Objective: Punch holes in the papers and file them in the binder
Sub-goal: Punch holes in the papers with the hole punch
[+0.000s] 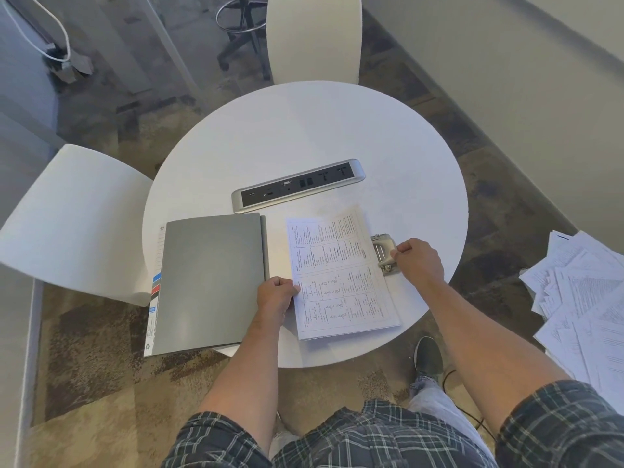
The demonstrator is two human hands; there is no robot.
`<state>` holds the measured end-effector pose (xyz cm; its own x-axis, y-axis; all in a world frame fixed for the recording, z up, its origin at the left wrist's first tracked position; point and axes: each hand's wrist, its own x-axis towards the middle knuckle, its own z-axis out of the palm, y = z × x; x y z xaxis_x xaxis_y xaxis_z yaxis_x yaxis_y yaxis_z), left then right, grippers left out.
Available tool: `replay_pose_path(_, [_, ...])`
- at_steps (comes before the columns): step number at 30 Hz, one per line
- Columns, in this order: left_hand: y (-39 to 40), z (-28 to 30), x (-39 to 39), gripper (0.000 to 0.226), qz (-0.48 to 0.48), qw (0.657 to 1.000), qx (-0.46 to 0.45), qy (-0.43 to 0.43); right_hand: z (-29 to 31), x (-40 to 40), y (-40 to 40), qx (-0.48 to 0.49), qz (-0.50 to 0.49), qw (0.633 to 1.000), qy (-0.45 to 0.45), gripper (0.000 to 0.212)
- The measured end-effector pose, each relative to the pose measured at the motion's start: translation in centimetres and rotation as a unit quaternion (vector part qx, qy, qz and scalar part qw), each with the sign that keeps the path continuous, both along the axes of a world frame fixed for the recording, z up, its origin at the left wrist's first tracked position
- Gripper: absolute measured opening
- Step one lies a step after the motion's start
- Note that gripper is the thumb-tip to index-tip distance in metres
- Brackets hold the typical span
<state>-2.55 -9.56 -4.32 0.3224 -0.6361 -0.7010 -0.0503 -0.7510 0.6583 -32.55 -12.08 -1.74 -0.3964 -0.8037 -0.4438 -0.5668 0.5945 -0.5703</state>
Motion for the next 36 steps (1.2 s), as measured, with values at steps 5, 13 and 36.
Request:
replay_pose_path(5, [0.5,0.0,0.4,0.021,0.007,1.0,-0.001,0.02,-0.1,-0.3,0.0,-0.003,-0.001,1.0,-0.011,0.01])
replay_pose_path(13, [1.0,0.3,0.8,0.015,0.031,0.999,-0.007,0.032,0.0,-0.6,-0.3,0.006,0.009,1.0,-0.002,0.012])
replay_pose_path(36, [0.6,0.1,-0.6,0.022,0.045,0.997,-0.018,0.057,-0.1,-0.4,-0.3,0.007,0.021,1.0,0.018,0.014])
